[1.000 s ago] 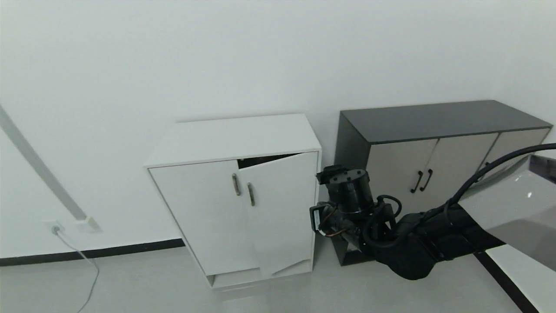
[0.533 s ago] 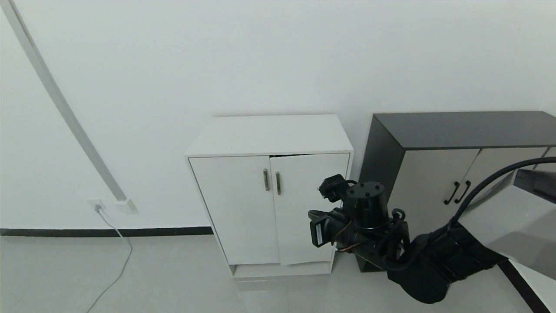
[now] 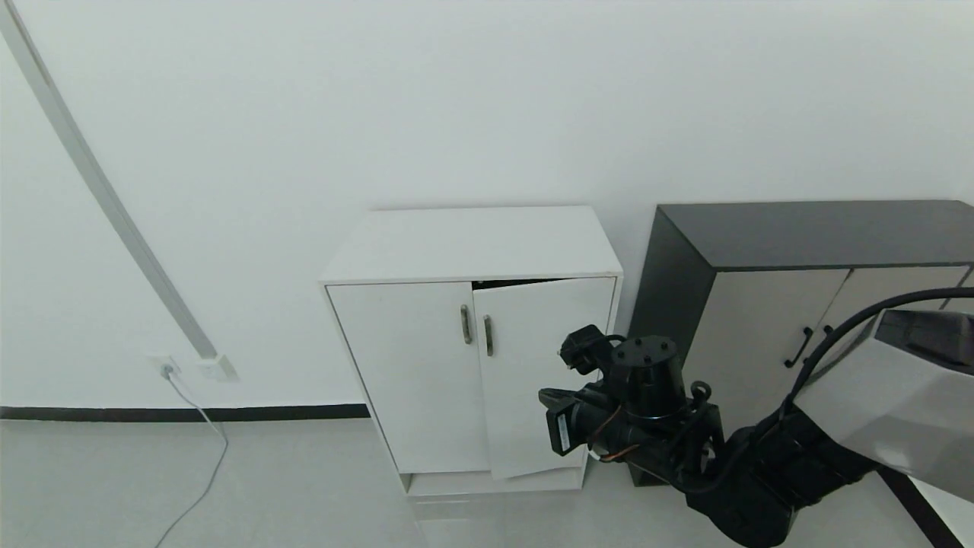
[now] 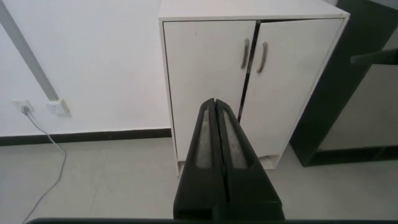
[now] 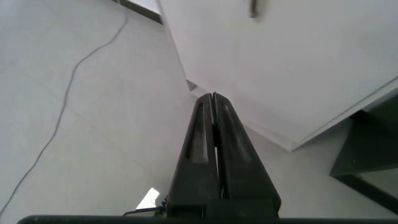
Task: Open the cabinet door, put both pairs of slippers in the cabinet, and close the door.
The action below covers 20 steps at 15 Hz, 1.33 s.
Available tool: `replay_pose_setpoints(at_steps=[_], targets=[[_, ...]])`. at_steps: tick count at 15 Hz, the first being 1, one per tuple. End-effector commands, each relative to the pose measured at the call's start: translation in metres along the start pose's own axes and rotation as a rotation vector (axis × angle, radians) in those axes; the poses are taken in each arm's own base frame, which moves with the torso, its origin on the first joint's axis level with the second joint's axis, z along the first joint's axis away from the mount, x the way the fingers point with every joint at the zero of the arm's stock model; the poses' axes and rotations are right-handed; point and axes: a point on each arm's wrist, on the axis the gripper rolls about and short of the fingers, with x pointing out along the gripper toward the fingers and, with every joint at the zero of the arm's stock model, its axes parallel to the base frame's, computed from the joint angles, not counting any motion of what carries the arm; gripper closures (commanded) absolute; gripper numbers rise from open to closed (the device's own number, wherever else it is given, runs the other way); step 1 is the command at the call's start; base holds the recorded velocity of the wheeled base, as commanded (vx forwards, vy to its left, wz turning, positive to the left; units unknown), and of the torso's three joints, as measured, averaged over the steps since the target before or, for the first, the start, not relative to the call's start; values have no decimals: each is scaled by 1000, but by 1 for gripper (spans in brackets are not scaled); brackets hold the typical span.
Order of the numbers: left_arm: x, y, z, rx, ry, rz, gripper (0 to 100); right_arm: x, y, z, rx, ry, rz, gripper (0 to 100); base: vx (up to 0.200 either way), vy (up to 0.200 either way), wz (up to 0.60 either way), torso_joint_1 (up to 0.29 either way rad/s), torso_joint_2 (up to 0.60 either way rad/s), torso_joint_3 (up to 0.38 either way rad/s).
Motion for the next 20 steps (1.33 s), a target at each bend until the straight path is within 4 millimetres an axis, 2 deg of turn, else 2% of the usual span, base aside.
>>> replay_pose_setpoints(at_steps=[1, 10, 20], targets=[[0, 0, 0, 0, 2, 0, 100, 3, 0, -5, -1, 13, -1, 100, 200, 0, 0, 12, 12, -2], [0, 0, 0, 0, 0, 0, 100, 7, 0, -10, -2, 28, -1, 100, 200, 0, 0, 5, 2, 1], [0, 0, 0, 0, 0, 0, 100, 18, -1, -20, 0, 35, -3, 100, 0, 0, 0, 0, 0, 0]])
